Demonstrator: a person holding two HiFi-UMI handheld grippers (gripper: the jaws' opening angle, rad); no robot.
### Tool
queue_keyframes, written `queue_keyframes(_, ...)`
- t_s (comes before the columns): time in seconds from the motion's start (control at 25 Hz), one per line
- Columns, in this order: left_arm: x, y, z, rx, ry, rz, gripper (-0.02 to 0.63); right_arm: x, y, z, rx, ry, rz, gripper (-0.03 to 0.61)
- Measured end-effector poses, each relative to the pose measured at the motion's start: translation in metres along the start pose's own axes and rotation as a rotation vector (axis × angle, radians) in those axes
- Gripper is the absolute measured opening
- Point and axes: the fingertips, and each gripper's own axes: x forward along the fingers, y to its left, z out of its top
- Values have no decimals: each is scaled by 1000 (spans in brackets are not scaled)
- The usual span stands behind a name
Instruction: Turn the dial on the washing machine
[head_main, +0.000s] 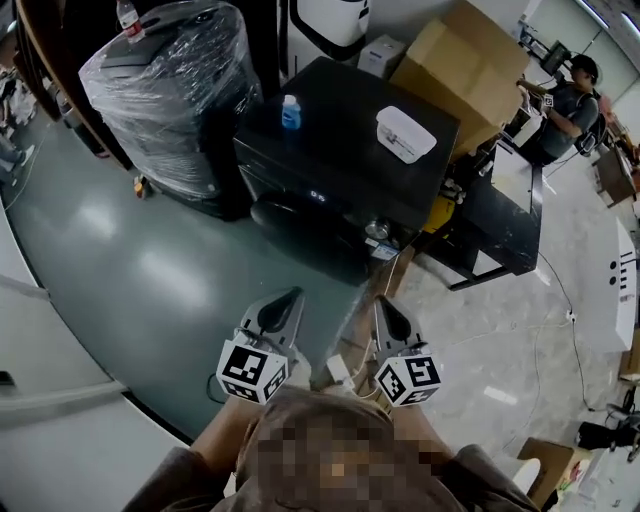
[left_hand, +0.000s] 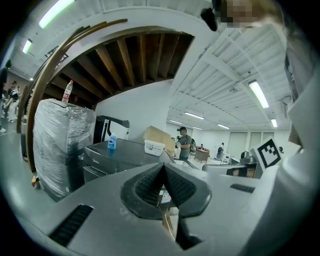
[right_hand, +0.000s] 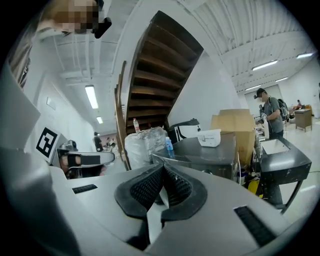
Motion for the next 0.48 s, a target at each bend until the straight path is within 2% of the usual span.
queue_keyframes(0.2, 15, 21, 28, 11, 18, -86, 0, 14, 12, 22, -6, 2, -72, 0)
queue_keyframes(0.48, 30, 25, 37, -11, 29, -155, 0, 15, 4, 30, 8, 2, -179, 1)
